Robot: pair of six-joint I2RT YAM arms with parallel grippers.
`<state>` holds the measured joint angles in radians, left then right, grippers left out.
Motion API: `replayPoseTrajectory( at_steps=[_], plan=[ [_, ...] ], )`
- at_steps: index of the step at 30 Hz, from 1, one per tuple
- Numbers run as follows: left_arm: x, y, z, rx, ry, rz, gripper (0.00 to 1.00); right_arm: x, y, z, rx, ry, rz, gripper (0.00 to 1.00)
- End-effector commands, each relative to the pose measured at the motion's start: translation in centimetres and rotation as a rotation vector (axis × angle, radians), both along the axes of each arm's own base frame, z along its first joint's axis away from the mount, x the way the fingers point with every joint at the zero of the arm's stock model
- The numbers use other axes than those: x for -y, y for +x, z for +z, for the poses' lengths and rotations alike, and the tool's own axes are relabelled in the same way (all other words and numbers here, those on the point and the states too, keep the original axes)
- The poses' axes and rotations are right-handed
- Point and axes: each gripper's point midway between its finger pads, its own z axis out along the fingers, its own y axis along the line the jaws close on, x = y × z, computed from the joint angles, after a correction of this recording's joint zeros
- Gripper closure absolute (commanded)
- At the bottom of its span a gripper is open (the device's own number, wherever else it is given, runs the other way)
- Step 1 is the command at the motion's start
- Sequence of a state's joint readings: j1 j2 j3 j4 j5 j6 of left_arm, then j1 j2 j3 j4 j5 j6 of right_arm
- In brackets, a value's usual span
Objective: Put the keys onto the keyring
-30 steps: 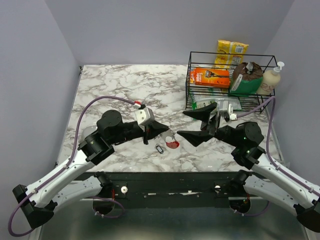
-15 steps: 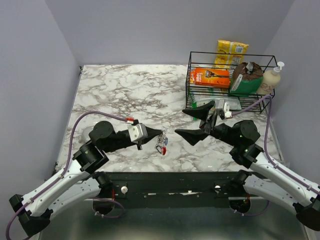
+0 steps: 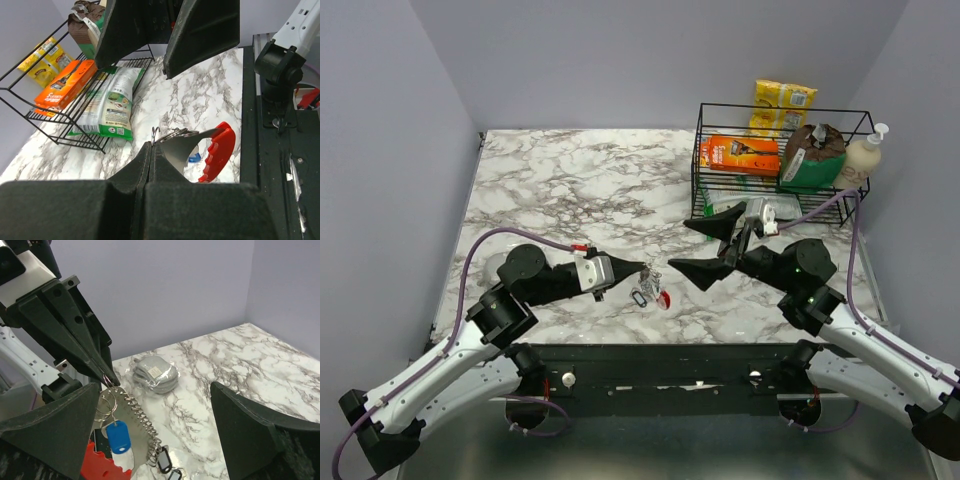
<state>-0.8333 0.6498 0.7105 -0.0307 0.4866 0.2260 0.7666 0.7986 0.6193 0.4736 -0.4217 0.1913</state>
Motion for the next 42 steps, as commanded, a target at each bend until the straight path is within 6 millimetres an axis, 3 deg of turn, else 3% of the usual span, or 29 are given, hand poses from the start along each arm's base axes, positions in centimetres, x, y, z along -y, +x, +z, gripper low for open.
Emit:
replayPoseTrajectory(
  at_steps=[1, 5, 10, 14, 21, 26, 32, 36, 39, 42],
  plan=[
    [-0.2, 0.3, 1.1, 0.016, -0.054, 0.030, 1.00, 0.2, 0.8, -0.8, -0.033, -0.019, -0.041, 0.00],
    [-1.1, 1.9, 0.5, -0.043, -0.054, 0.141, 1.00, 0.2, 1.6, -2.9, -0.118, -0.069, -0.071, 0.00],
    [-1.4, 2.0, -1.8, -0.123, 0.025, 0.168, 1.00, 0.3, 1.9, -6.7, -0.233, -0.139, -0.089, 0.00],
    [-1.7, 1.4, -3.6, -0.181, 0.077, 0.156, 1.00, 0.6, 2.6, -10.0, -0.326, -0.210, -0.138, 0.01],
    [-2.9, -1.0, -3.2, -0.143, 0.043, 0.094, 1.00, 0.7, 3.2, -15.0, -0.475, -0.334, -0.181, 0.01],
    [-4.2, -2.7, -2.2, -0.093, -0.016, 0.069, 1.00, -0.1, 2.5, -16.5, -0.499, -0.382, -0.113, 0.01],
    [-4.5, -3.1, -2.1, -0.092, -0.005, 0.065, 1.00, -0.9, 1.9, -17.1, -0.475, -0.419, -0.042, 0.01],
    [-4.6, -2.5, -2.4, -0.103, 0.008, 0.095, 1.00, -1.5, 1.4, -17.6, -0.459, -0.467, 0.025, 0.01],
    [-4.9, -1.4, -2.8, -0.113, 0.028, 0.156, 1.00, -2.1, 1.6, -18.5, -0.505, -0.535, 0.047, 0.09],
    [-4.8, -0.3, -2.9, -0.124, 0.066, 0.192, 1.00, -2.2, 1.7, -19.1, -0.518, -0.550, 0.045, 0.10]
  ],
)
